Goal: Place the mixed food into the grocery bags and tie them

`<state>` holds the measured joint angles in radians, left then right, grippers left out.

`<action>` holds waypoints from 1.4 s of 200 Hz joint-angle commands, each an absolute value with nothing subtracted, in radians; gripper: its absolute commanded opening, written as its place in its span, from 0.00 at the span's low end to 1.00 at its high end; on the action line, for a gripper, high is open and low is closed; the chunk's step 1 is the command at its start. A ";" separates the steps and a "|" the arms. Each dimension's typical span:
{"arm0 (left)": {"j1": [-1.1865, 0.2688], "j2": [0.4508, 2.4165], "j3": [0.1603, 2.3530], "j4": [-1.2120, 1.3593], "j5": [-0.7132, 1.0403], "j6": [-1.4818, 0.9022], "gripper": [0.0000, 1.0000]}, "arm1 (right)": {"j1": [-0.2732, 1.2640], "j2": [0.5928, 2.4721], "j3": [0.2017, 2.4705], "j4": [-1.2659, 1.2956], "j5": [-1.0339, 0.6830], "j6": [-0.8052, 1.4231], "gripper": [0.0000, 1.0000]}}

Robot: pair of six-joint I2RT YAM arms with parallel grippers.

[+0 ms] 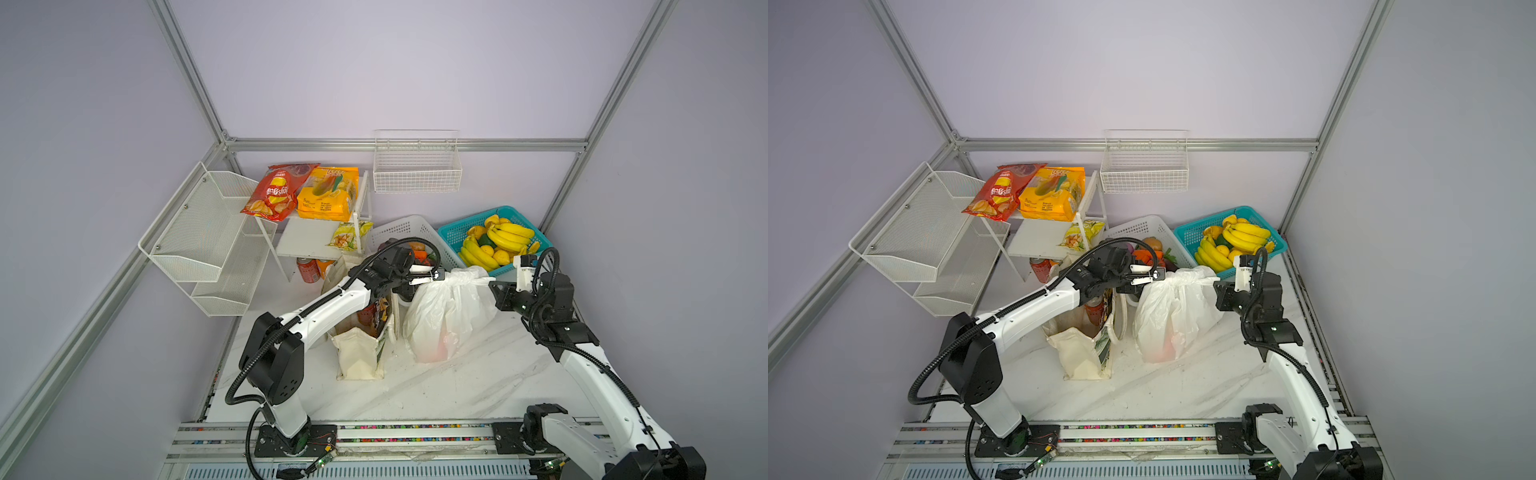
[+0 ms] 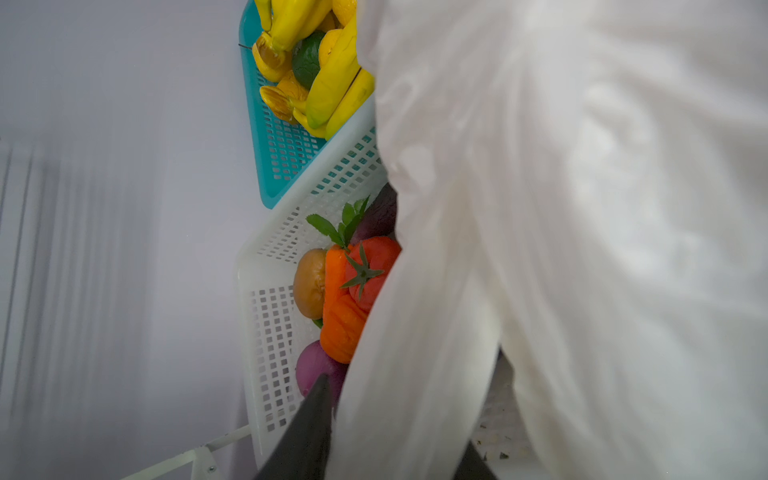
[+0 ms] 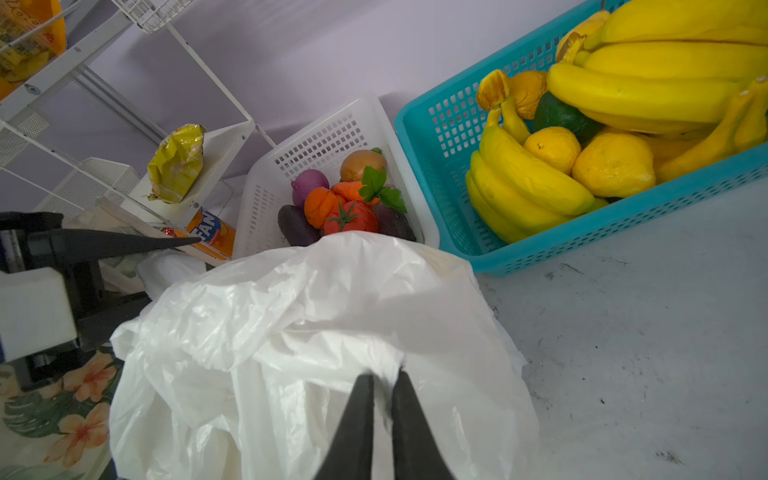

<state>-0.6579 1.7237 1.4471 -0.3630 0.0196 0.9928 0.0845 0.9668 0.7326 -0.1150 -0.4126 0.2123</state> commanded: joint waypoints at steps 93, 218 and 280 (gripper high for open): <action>-0.675 1.714 1.516 -0.318 0.020 0.974 0.00 | 0.081 1.012 0.754 0.024 -0.388 0.437 0.77; -0.682 1.709 1.513 -0.298 0.006 0.970 0.00 | 0.083 0.982 0.656 0.052 -0.480 0.539 0.57; -0.683 1.699 1.502 -0.291 -0.008 0.959 0.00 | 0.083 0.956 0.644 0.057 -0.472 0.538 0.11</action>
